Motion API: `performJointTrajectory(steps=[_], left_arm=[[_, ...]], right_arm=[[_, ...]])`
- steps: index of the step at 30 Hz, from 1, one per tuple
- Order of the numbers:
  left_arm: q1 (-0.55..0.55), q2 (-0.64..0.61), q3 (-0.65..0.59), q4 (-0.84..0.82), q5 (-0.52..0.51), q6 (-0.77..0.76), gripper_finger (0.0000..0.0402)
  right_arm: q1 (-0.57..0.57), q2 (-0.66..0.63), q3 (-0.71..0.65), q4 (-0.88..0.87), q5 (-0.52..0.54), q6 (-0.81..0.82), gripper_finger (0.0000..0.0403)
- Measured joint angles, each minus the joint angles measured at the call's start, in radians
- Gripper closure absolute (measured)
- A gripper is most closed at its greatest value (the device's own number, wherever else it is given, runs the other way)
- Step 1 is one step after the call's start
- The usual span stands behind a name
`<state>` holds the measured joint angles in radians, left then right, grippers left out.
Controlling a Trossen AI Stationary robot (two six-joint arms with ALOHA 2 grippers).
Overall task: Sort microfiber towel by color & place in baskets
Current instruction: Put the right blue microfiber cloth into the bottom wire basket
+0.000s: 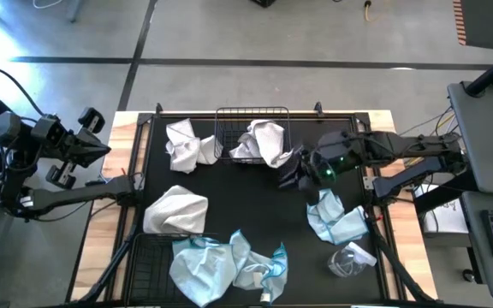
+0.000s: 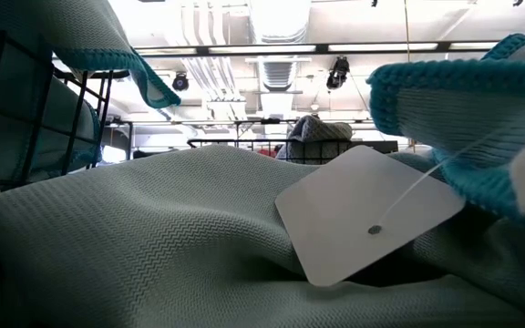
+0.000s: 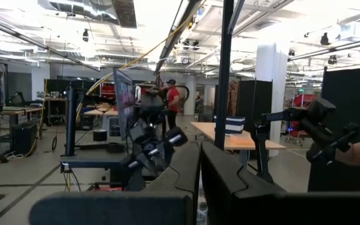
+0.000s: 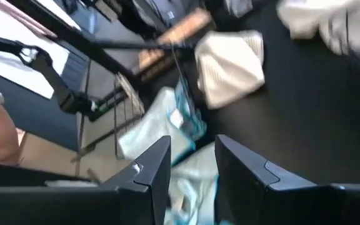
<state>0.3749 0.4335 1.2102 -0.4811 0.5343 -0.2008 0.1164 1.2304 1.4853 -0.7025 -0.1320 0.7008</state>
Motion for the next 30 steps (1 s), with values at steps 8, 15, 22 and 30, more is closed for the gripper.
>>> performJointTrajectory(steps=[8, 15, 22, 30], left_arm=[[0.000, 0.000, 0.000, -0.008, 0.000, -0.002, 0.0402], [0.000, 0.000, 0.000, -0.008, 0.000, -0.002, 0.0402], [0.000, 0.000, 0.000, -0.008, 0.000, -0.002, 0.0402], [0.000, 0.000, 0.000, -0.008, 0.000, -0.003, 0.0402]], right_arm=[[0.066, 0.000, 0.000, -0.224, 0.000, 0.204, 0.0284], [0.115, 0.001, 0.000, -0.374, 0.001, 0.331, 0.0283], [0.142, 0.002, 0.000, -0.562, 0.019, 0.437, 0.0283], [0.150, 0.003, 0.000, -0.807, 0.061, 0.537, 0.0283]])
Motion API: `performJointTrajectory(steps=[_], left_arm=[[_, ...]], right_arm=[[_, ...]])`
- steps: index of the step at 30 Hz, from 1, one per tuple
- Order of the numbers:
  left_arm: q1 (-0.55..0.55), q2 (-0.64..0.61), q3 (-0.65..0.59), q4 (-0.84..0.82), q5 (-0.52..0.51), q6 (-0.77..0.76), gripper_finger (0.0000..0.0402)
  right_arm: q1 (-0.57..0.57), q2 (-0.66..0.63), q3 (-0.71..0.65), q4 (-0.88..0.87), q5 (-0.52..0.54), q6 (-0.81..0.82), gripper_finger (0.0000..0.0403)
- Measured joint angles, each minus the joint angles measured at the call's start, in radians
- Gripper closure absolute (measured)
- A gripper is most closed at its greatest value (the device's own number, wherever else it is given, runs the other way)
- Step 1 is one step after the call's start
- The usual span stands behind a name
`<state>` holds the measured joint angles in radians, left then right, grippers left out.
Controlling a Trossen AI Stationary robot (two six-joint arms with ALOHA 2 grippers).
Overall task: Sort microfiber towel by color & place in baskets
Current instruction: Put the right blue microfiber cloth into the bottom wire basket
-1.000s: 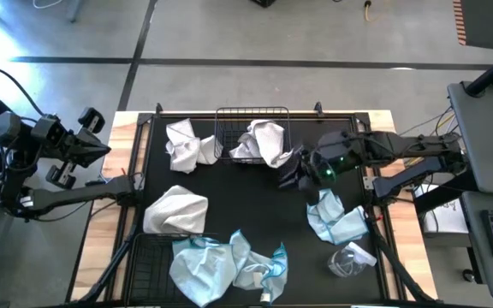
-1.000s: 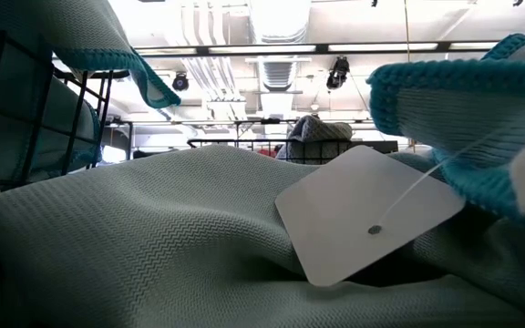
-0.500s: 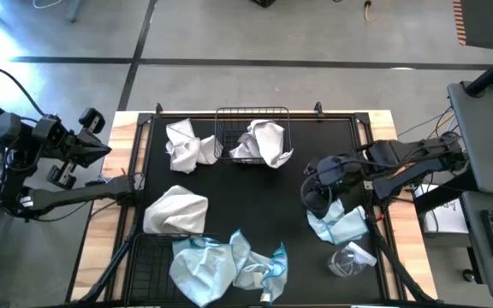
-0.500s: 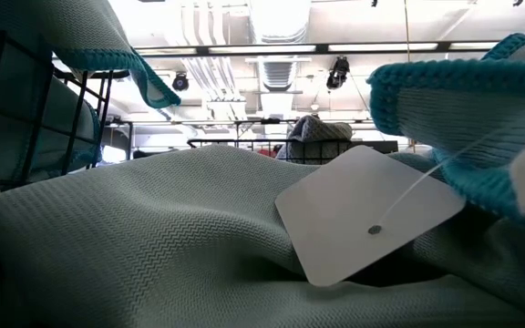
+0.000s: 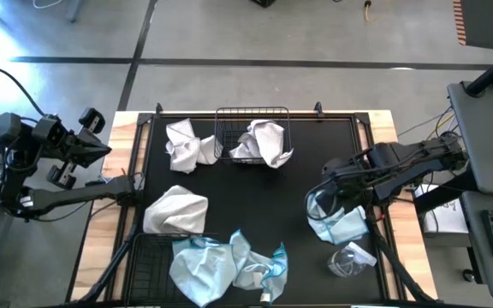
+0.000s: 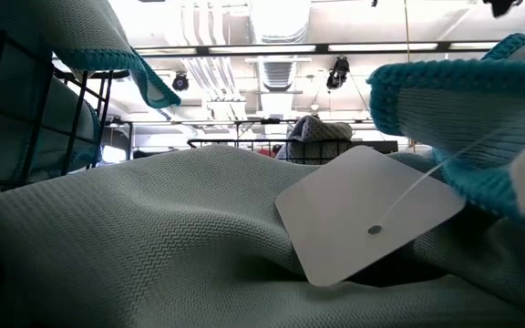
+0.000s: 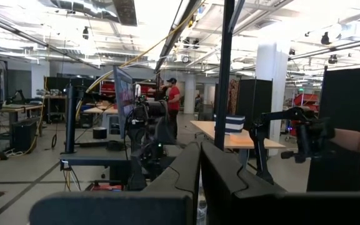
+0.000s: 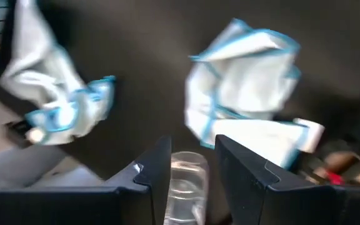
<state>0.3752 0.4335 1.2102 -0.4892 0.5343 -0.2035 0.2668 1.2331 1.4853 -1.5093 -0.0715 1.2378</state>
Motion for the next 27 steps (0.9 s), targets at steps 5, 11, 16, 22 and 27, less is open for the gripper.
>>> performJointTrajectory(steps=[5, 11, 16, 22, 27], left_arm=[[0.000, 0.000, 0.000, -0.007, 0.000, 0.000, 0.0402], [0.000, 0.000, 0.000, -0.026, 0.000, 0.000, 0.0402], [0.000, 0.000, 0.000, -0.029, 0.000, 0.000, 0.0402], [0.000, 0.000, 0.000, -0.029, 0.000, 0.000, 0.0402], [0.000, 0.000, 0.000, -0.029, 0.000, 0.000, 0.0402]], right_arm=[[0.003, -0.001, -0.007, -0.059, 0.017, 0.043, 0.0280], [0.004, 0.006, -0.045, -0.061, 0.020, 0.046, 0.0282], [0.004, 0.012, -0.105, -0.061, 0.019, 0.045, 0.0278], [0.004, 0.012, -0.196, -0.062, 0.018, 0.053, 0.0276], [0.004, 0.012, -0.277, -0.060, 0.015, 0.072, 0.0272]])
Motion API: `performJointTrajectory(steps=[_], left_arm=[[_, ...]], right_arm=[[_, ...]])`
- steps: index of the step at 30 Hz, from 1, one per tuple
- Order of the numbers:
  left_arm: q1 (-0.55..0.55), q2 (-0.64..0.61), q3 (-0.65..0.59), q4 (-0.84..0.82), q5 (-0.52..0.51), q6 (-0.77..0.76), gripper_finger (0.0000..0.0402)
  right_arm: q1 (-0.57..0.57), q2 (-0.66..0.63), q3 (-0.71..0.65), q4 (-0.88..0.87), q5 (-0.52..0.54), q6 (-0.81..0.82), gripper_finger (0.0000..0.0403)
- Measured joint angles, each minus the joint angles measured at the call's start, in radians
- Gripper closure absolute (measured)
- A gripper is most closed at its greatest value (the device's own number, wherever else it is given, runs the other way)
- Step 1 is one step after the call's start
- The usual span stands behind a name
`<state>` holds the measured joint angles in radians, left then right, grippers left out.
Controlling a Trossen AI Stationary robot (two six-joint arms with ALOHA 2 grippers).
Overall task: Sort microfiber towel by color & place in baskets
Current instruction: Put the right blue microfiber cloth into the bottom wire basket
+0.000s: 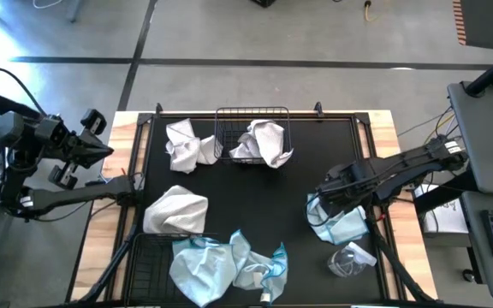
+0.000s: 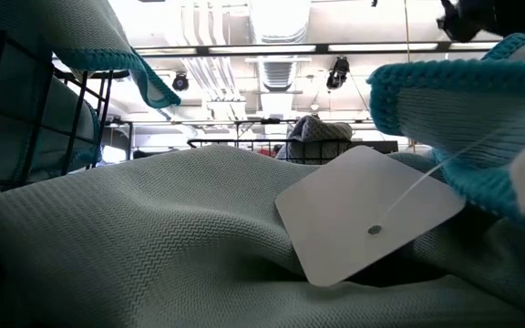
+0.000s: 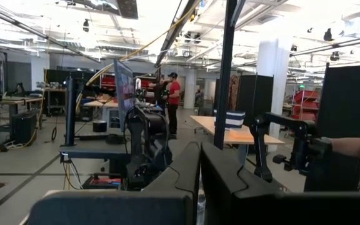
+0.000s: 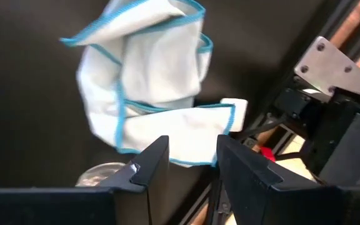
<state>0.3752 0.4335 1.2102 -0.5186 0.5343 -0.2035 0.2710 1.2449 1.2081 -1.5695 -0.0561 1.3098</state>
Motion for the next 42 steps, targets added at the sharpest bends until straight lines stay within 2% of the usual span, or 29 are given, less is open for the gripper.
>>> performJointTrajectory(steps=[5, 10, 15, 25, 33, 42], left_arm=[[0.000, 0.000, 0.000, 0.000, 0.000, 0.000, 0.0402], [0.000, 0.000, 0.000, 0.000, 0.000, 0.000, 0.0402], [0.000, 0.000, 0.000, 0.000, 0.000, 0.000, 0.0402], [0.000, 0.000, 0.000, 0.000, 0.000, 0.000, 0.0402], [0.000, 0.000, 0.000, 0.000, 0.000, 0.003, 0.0402], [0.000, 0.000, 0.000, -0.019, 0.000, 0.004, 0.0402]], right_arm=[[0.000, 0.000, -0.085, 0.055, -0.023, 0.000, 0.0271], [0.000, 0.000, -0.187, 0.215, -0.057, -0.001, 0.0268], [0.000, 0.000, -0.278, 0.358, -0.058, 0.000, 0.0268], [0.000, 0.000, -0.395, 0.533, -0.057, 0.037, 0.0266], [0.000, 0.000, -0.433, 0.613, -0.057, 0.063, 0.0266], [0.000, 0.042, -0.434, 0.625, -0.056, 0.061, 0.0266]])
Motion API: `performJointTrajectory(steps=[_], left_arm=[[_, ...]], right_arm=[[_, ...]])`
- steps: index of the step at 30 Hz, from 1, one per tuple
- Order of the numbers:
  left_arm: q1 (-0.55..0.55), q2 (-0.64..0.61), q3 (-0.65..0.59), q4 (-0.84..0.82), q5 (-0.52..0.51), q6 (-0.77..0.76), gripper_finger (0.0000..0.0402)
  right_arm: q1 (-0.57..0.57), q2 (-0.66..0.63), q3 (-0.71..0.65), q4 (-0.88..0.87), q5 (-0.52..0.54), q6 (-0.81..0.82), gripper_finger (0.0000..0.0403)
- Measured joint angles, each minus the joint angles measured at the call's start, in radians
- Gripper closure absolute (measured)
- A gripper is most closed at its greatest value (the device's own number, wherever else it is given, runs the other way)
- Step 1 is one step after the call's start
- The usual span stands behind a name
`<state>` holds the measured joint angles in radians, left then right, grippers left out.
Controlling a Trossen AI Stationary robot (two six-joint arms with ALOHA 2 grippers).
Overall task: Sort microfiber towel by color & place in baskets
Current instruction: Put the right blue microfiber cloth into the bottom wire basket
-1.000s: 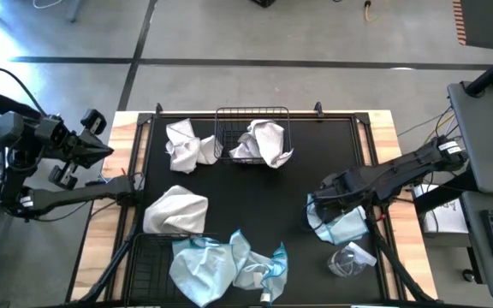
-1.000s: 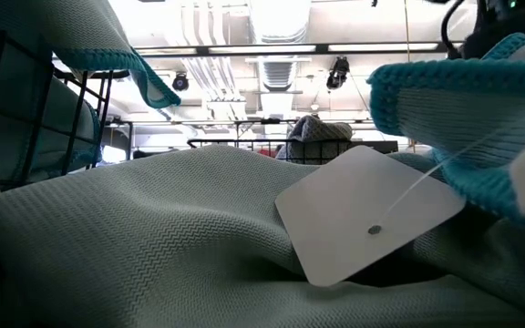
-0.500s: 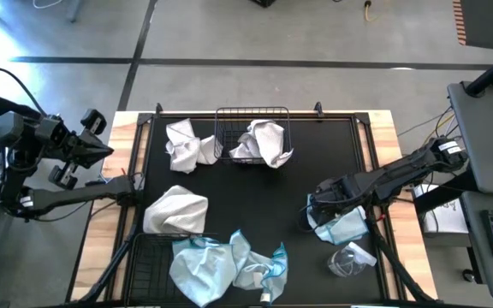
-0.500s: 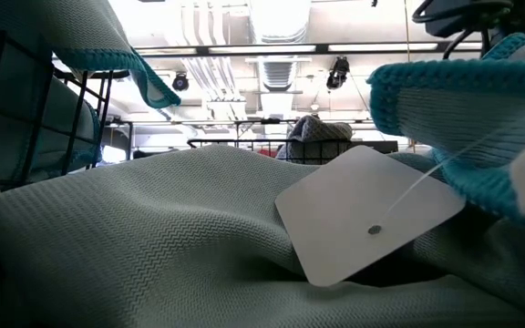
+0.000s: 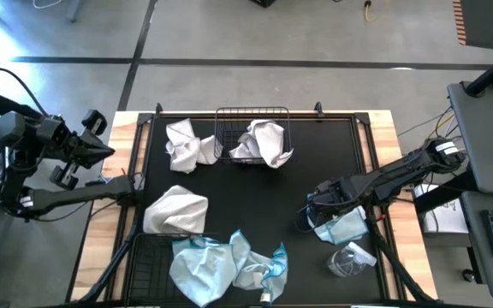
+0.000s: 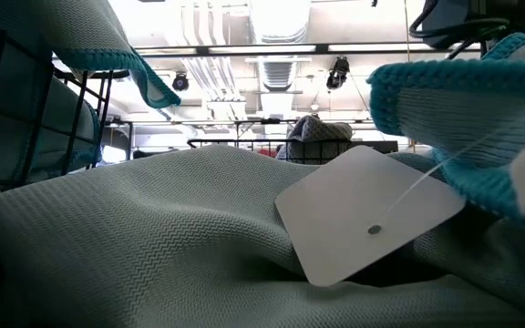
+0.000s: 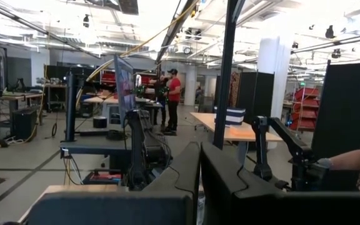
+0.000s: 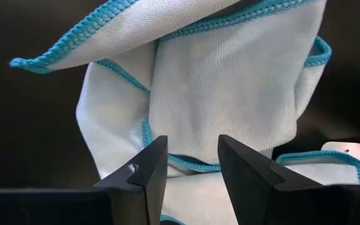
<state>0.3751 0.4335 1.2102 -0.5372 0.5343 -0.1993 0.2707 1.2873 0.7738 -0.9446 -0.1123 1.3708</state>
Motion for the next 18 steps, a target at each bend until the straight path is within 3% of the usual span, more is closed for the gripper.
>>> performJointTrajectory(steps=[18], left_arm=[[0.000, 0.000, 0.000, -0.003, 0.000, 0.005, 0.0402]], right_arm=[[0.000, 0.175, 0.002, 0.062, -0.001, -0.072, 0.0266]])
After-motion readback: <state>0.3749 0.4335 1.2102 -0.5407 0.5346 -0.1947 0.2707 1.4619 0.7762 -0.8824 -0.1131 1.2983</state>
